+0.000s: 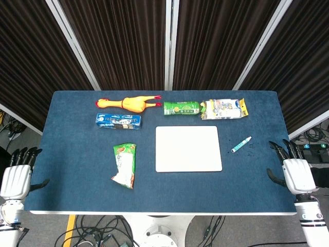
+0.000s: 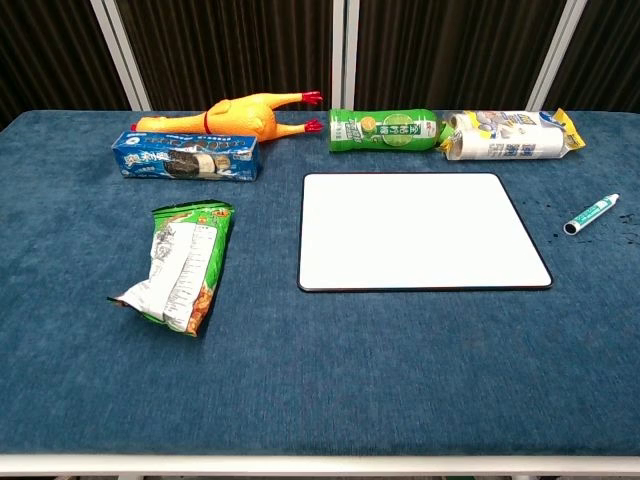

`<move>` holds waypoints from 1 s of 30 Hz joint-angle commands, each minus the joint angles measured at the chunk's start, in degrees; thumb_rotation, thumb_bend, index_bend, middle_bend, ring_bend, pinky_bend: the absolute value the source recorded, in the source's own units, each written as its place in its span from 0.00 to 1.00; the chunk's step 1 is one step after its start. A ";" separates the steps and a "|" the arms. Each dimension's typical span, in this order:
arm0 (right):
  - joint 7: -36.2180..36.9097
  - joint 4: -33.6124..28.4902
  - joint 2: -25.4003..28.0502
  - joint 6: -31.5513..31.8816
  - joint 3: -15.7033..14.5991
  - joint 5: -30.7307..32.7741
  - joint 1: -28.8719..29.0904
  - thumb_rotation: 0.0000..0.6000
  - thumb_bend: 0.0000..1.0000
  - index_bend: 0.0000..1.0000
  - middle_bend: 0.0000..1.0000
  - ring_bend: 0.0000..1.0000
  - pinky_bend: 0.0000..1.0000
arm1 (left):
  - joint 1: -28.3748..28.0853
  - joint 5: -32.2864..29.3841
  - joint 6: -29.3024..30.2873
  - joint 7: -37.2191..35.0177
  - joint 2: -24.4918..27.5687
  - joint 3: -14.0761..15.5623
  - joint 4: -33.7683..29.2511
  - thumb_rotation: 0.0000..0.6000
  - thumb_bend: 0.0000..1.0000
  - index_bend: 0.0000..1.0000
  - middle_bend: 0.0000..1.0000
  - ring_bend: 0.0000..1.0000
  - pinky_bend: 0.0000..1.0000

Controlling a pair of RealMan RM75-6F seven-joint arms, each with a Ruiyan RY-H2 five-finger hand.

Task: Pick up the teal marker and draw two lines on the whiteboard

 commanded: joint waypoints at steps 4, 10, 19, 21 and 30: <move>0.35 0.28 -0.02 0.39 0.09 -0.55 0.08 1.00 0.21 0.13 0.24 0.03 0.05 | 0.46 -0.03 0.73 0.32 -0.24 0.09 -0.03 1.00 0.01 0.16 0.11 0.04 0.02; 2.35 2.82 -1.11 -2.47 1.01 -0.97 2.70 1.00 0.14 0.13 0.24 0.03 0.05 | 0.64 -0.12 0.74 0.70 -0.13 0.25 -0.64 1.00 0.01 0.16 0.11 0.04 0.02; -1.93 22.74 -11.09 -20.22 2.16 0.43 15.65 1.00 0.12 0.30 0.31 0.07 0.04 | 1.48 -0.34 1.63 1.11 0.50 0.50 -1.68 1.00 0.01 0.16 0.11 0.04 0.02; -1.78 28.80 -14.35 -23.22 1.10 -0.90 18.11 1.00 0.13 0.33 0.32 0.07 0.04 | 1.89 -0.62 1.95 1.42 0.73 0.62 -2.19 1.00 0.01 0.16 0.11 0.04 0.02; 4.43 49.46 -25.72 -26.93 -4.08 -7.05 23.40 1.00 0.19 0.38 0.37 0.09 0.03 | 2.52 -1.33 2.12 2.26 0.75 0.77 -3.00 1.00 0.01 0.16 0.11 0.04 0.02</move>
